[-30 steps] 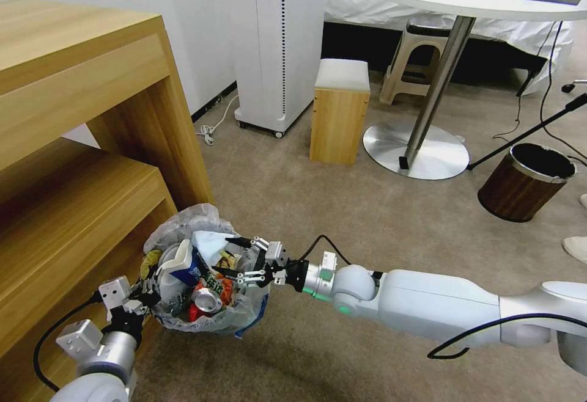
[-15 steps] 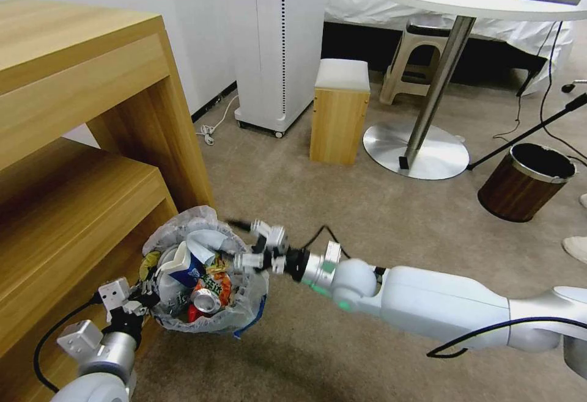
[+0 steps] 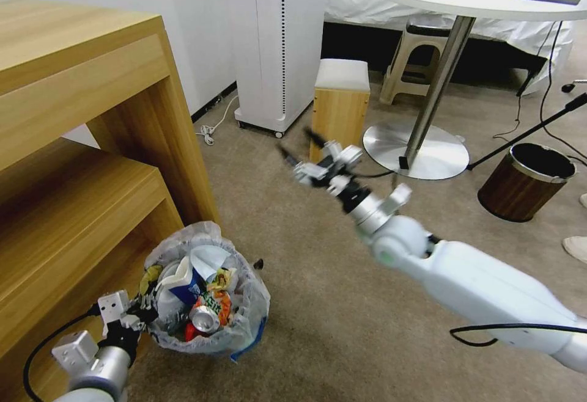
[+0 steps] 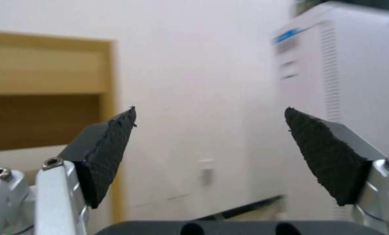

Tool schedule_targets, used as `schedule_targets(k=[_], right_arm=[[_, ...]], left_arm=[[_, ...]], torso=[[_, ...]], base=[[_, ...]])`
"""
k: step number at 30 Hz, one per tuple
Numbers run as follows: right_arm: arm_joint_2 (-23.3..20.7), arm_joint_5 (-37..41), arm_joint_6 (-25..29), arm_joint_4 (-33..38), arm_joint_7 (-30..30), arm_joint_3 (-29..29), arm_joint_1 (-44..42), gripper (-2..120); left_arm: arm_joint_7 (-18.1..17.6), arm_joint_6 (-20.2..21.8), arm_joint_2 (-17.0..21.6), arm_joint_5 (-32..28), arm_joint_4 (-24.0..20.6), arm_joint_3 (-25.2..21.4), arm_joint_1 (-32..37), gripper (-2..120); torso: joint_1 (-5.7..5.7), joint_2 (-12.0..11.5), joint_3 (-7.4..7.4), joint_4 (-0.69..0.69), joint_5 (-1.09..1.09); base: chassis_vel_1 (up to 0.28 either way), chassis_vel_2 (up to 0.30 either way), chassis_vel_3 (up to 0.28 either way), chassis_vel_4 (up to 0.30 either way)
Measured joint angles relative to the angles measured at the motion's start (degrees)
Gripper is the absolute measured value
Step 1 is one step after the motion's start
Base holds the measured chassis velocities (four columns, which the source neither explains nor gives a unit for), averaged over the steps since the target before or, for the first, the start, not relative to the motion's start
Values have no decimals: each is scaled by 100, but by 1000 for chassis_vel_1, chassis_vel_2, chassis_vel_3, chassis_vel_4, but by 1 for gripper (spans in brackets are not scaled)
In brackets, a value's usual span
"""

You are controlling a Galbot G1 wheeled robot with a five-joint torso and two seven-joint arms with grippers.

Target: Pick up the trash bin and place the garbage on the floor into it.

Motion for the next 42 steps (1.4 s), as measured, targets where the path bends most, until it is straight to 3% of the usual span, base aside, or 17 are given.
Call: schedule_targets(k=[2,6,10,17,29,42], right_arm=[[-200,-61,-118,67,171,593,-394,92],[-330,-231,-209,96,426,1233,-854,95],[-322,-406,-222,13,638,1519,-1172,99],[-307,-708,-133,-105,872,1820,-1562,100],[-148,-1074,-194,-196,1171,1943,-1742,100],[13,-1181,-166,-239,1174,1917,-1733,100]], left_arm=[[-48,66,160,-151,99,51,18,3],[-135,154,365,-395,297,130,4,3],[-168,166,480,-497,534,173,-28,3],[-271,188,617,-715,767,311,-169,3],[-295,264,637,-836,781,306,-144,2],[-175,130,514,-421,332,98,120,45]], torso=[[0,0,0,-4,-1],[0,0,0,-6,-2],[0,0,0,2,-1],[0,0,0,0,2],[0,0,0,-1,-3],[0,0,1,-1,-3]], base=[[0,0,0,0],[0,0,0,0],[0,0,0,0],[0,0,0,0],[0,0,0,0],[0,0,0,0]])
